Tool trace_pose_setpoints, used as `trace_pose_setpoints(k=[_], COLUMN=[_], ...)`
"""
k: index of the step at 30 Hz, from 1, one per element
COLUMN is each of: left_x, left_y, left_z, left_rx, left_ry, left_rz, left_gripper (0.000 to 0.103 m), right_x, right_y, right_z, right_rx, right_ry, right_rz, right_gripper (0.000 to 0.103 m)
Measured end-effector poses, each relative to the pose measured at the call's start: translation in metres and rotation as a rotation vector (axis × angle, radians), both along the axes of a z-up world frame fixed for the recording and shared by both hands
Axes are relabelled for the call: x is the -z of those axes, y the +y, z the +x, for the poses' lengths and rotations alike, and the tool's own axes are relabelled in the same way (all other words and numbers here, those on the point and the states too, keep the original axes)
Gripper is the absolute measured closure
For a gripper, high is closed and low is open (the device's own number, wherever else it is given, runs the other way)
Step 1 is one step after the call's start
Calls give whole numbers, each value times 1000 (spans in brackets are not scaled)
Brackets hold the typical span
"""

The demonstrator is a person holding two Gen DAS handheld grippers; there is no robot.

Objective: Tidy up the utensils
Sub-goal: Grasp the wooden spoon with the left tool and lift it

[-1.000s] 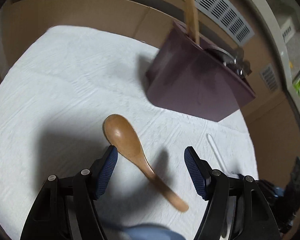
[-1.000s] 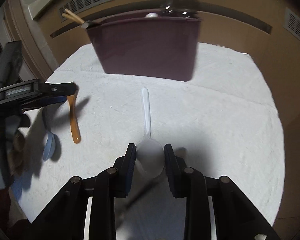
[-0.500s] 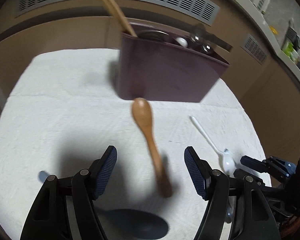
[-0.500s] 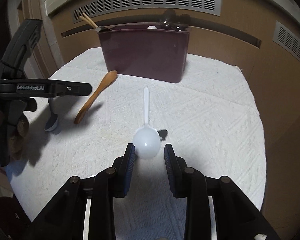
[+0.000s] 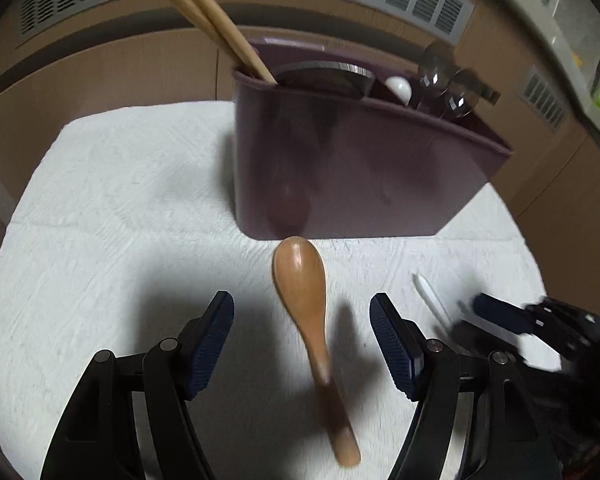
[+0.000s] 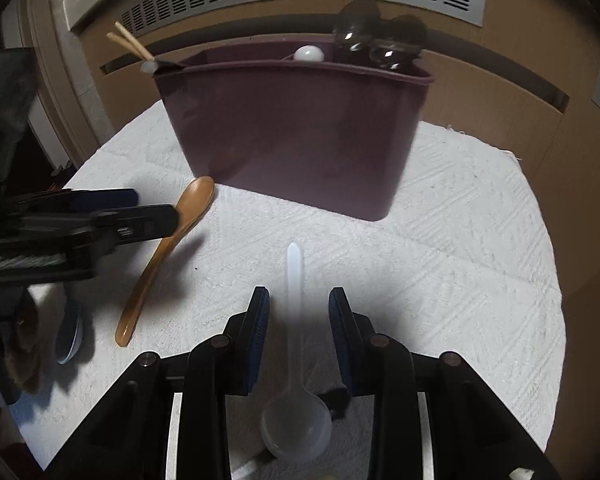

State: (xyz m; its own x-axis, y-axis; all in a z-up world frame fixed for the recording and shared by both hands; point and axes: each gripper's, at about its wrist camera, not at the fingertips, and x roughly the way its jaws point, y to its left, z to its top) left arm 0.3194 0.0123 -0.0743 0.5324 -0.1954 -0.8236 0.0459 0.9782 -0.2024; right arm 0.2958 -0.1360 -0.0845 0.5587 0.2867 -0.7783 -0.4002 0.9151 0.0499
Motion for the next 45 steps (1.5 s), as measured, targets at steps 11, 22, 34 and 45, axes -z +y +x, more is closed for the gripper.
trace_pose_setpoints(k=[11,22,34,45], left_x=[10,0,-41,-44], left_y=[-26,-8,16,25], left_z=[32,3,-91,-102], left_rx=[-47,-24,39,32], left_ry=[17,-41,-191,-208], left_rz=[125,53,-39,-85], left_gripper=[39,72,72,72], right_x=[-13,-12,7,-11], right_y=[-36,-35,4,30], right_z=[-35,-43,10,0], right_rx=[63,25,-31,-54], right_ry=[-102,-91,64,-57], right_rz=[-41,-30,-10,-127], right_gripper=[74,74,74,93])
